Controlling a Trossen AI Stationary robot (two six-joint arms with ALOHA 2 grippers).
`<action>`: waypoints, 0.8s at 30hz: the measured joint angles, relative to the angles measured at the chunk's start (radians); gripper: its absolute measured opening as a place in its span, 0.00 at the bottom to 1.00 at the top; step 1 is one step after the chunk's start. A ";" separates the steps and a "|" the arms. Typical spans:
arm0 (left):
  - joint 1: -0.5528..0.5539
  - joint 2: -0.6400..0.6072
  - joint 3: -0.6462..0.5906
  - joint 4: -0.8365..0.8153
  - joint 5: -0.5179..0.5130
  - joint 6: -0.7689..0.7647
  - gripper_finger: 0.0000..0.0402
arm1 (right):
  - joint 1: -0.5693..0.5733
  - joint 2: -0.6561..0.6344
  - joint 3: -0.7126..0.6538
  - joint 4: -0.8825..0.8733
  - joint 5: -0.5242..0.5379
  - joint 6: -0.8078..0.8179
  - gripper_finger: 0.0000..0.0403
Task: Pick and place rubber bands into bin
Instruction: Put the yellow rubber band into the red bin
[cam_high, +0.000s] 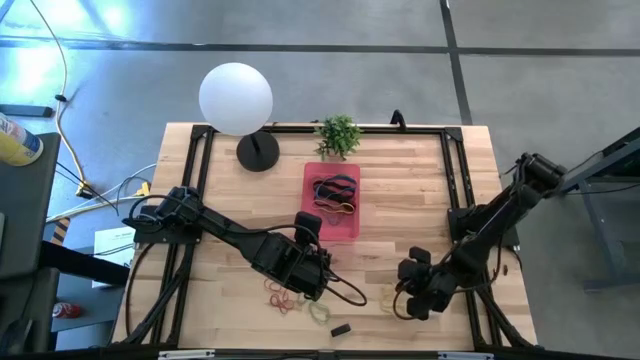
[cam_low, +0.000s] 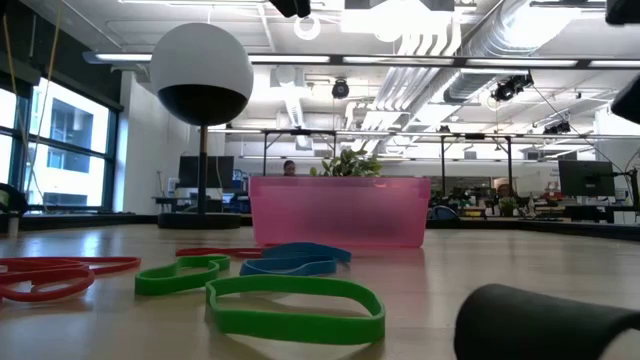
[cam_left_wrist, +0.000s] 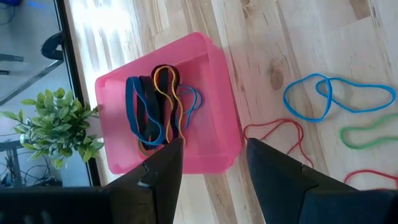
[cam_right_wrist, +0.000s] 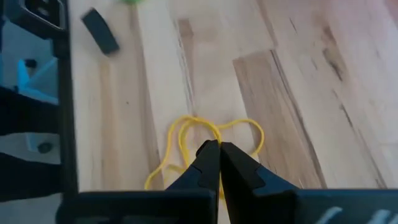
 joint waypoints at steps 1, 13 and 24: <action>0.000 0.000 0.000 0.000 0.000 0.000 0.41 | 0.000 -0.010 0.000 0.000 0.008 -0.006 0.00; 0.001 0.000 0.000 0.026 -0.011 -0.001 0.41 | -0.007 -0.131 0.001 0.000 0.229 -0.074 0.00; 0.001 0.000 0.000 0.053 -0.011 -0.008 0.41 | -0.180 -0.218 0.002 0.100 0.314 -0.387 0.00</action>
